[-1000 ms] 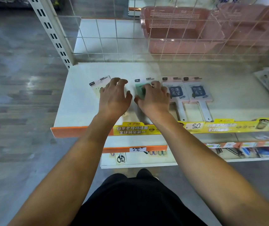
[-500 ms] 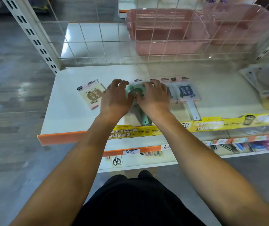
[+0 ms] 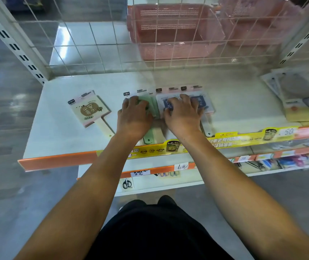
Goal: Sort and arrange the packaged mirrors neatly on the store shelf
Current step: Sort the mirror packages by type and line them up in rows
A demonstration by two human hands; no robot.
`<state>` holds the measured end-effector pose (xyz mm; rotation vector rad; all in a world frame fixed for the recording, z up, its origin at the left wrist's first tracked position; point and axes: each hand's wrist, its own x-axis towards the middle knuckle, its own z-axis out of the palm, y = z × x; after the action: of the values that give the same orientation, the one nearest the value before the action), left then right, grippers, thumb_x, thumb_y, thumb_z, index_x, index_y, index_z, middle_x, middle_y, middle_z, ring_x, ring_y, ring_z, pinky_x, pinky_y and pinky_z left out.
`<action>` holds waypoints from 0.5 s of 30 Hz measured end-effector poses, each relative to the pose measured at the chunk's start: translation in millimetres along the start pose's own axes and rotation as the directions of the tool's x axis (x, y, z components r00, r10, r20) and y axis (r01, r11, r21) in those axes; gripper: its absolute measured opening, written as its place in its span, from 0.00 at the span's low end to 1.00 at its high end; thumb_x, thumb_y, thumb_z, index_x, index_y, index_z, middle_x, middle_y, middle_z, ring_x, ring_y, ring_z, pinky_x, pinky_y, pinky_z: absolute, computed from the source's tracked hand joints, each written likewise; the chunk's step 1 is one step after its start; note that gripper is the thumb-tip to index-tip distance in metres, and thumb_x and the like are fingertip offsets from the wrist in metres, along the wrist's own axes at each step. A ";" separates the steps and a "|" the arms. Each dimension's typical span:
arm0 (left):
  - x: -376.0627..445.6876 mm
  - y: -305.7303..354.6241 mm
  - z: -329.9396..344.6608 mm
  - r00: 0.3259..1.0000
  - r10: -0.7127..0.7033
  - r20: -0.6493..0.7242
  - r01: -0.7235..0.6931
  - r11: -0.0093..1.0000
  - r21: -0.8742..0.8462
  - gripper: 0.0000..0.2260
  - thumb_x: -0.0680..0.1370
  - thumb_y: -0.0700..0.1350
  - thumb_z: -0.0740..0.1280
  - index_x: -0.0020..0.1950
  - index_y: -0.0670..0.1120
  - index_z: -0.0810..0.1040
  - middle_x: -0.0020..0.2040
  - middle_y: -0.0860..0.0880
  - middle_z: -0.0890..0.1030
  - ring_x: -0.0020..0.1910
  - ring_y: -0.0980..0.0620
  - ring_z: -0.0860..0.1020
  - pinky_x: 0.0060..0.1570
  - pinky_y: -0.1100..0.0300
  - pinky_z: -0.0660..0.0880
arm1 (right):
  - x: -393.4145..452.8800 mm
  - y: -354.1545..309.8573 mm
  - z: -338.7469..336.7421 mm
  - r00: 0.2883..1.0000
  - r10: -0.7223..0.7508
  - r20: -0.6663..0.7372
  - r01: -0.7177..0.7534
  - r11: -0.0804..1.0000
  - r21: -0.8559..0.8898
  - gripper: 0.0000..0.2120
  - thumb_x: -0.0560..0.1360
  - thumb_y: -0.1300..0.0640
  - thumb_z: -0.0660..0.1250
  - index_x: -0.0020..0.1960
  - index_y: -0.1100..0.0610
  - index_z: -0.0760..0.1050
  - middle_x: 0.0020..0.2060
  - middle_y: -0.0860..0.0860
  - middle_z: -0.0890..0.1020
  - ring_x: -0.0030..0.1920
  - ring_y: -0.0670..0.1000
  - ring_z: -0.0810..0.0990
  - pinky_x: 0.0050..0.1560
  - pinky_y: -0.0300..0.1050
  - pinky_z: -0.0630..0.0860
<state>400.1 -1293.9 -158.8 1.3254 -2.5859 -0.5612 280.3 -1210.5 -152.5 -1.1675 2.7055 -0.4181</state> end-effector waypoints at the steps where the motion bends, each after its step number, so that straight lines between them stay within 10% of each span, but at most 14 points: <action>1: -0.3 1.0 1.2 1.000 0.006 0.000 -0.006 1.000 0.003 0.17 0.77 0.49 0.63 0.64 0.48 0.75 0.70 0.46 0.68 0.70 0.43 0.62 0.63 0.47 0.67 | -0.1 2.2 0.2 1.000 -0.005 0.009 0.005 1.000 -0.008 0.18 0.78 0.47 0.60 0.67 0.46 0.72 0.70 0.52 0.67 0.72 0.62 0.59 0.71 0.67 0.55; 15: 4.3 9.3 9.1 0.997 0.074 0.009 -0.074 0.997 -0.019 0.17 0.75 0.50 0.66 0.62 0.46 0.76 0.66 0.46 0.71 0.68 0.45 0.65 0.64 0.49 0.70 | -0.3 4.4 -1.4 0.999 -0.046 0.013 0.047 0.998 -0.049 0.19 0.78 0.45 0.59 0.67 0.47 0.72 0.68 0.53 0.68 0.70 0.62 0.61 0.67 0.62 0.62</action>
<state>387.7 -1290.2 -163.4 1.2181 -2.6187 -0.5786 277.1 -1207.1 -152.5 -1.2437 2.6976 -0.3517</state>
